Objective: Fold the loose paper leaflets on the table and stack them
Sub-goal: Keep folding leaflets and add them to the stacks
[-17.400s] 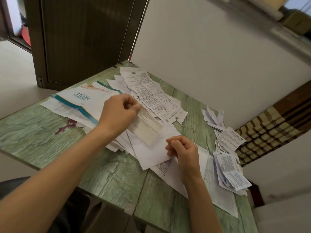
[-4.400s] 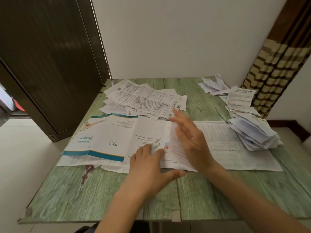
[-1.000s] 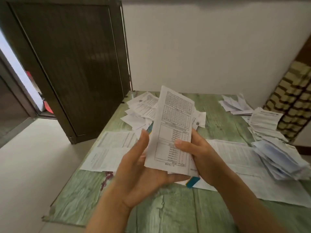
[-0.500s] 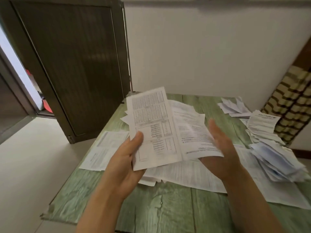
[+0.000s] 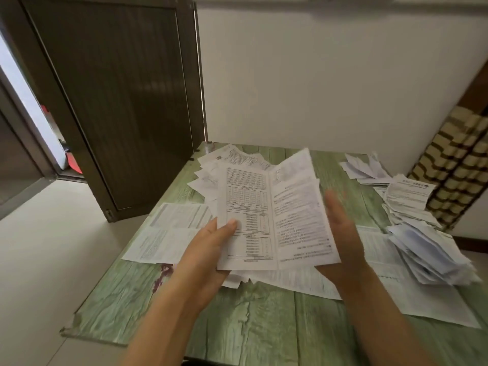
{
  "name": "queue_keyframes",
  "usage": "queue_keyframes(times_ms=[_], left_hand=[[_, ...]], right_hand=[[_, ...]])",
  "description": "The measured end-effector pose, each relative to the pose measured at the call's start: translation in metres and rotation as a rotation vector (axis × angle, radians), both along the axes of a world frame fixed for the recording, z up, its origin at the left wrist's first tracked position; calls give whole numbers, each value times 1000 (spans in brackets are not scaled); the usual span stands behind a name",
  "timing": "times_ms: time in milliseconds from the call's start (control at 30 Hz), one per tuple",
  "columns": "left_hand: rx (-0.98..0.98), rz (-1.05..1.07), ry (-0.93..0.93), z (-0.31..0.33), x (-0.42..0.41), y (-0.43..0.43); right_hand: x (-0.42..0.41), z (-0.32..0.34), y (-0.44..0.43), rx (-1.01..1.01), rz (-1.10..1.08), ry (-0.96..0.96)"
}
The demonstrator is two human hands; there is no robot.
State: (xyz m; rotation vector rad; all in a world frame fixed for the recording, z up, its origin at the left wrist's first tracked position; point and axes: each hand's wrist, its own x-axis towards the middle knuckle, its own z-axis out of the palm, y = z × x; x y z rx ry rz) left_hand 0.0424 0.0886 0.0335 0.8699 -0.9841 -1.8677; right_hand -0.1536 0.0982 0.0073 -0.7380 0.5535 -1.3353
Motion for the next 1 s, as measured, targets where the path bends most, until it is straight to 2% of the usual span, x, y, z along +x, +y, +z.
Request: queue_keyframes(times_ms=[67,100,200,300,434,500,600,700,834,900,1000], left_hand=[[37,-27,36,0,-8,6],[65,-31,84,1,-12,9],[57,-22,199,3,-20,12],[44,4,153,2,-18,9],[13,187,-222,-12,-21,2],[-42,267,-334,-17,-25,0],[-159,340,-349,-17,-26,-1],[-331,361,-367,-16,-23,-5],[-613,363,-357,-16,-21,-3],[-757,375,-384,-21,-24,-1],[-853,414,-431,-32,-31,-1]], right_hand=[[19,-1,3,-150,-141,475],[28,-5,3,-193,-168,636],[48,-8,3,-266,-251,800],[48,-11,1,-251,-273,725],[47,-10,1,-215,-269,732],[47,-9,1,-196,-286,719],[43,-12,-1,-138,-299,674],[41,-12,-2,-119,-326,713],[35,0,5,-102,-496,733],[26,6,10,-25,-528,642],[10,19,24,160,-353,446]])
